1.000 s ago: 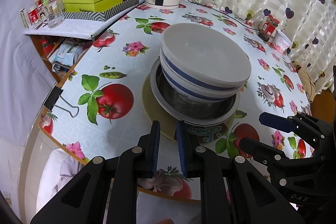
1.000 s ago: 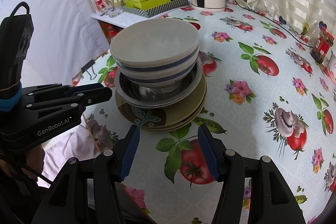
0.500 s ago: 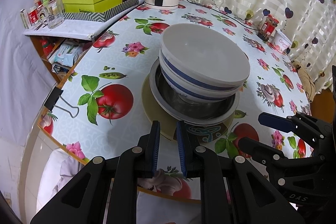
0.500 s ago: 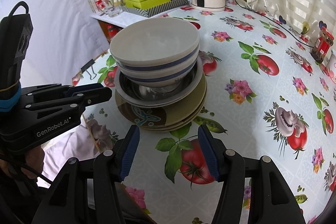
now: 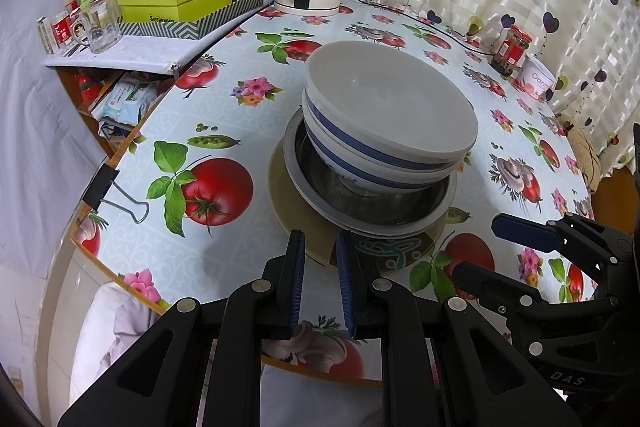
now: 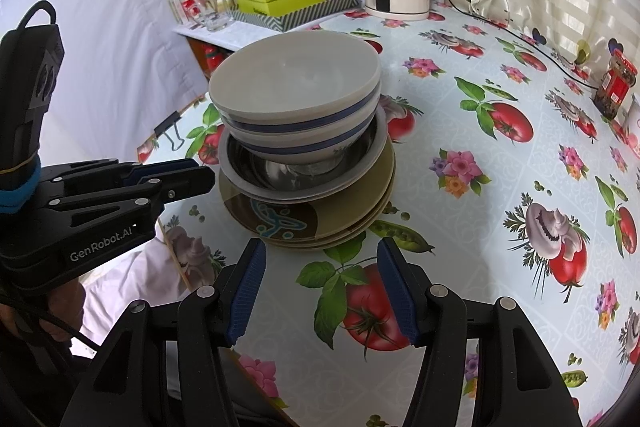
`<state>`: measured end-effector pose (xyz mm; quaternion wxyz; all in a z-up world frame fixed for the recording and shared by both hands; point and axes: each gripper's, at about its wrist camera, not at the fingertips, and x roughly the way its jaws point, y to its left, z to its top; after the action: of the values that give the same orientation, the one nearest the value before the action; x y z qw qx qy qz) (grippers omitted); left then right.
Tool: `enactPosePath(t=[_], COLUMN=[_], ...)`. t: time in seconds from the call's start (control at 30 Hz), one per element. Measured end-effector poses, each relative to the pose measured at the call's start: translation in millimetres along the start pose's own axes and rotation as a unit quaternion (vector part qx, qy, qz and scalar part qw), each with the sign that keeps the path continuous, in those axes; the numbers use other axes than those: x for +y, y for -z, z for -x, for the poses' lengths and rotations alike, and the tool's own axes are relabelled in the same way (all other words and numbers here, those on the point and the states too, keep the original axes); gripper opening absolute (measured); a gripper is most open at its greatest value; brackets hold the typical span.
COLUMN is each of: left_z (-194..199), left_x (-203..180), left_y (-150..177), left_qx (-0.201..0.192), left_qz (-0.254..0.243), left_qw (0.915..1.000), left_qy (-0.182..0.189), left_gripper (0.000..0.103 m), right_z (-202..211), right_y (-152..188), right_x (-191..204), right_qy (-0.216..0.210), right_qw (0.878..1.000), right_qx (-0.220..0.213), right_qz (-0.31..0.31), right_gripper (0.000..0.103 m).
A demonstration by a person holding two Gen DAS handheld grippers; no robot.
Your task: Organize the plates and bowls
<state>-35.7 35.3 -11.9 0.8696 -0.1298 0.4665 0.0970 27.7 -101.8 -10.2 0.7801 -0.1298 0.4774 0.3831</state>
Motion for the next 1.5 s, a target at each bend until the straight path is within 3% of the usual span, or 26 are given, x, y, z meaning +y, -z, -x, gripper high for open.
enactPosePath(t=[1.5], left_z=[-1.4], left_x=[-3.2], left_y=[-1.4], left_qx=[0.002], left_qz=[-0.010], left_qw=[0.9999], left_qy=[0.002], left_gripper=[0.017], right_z=[-2.0], right_y=[0.2], right_x=[-0.1], right_qy=[0.000], right_qw=[1.000], right_qx=[0.003], right_qz=[-0.003], right_gripper=[0.060])
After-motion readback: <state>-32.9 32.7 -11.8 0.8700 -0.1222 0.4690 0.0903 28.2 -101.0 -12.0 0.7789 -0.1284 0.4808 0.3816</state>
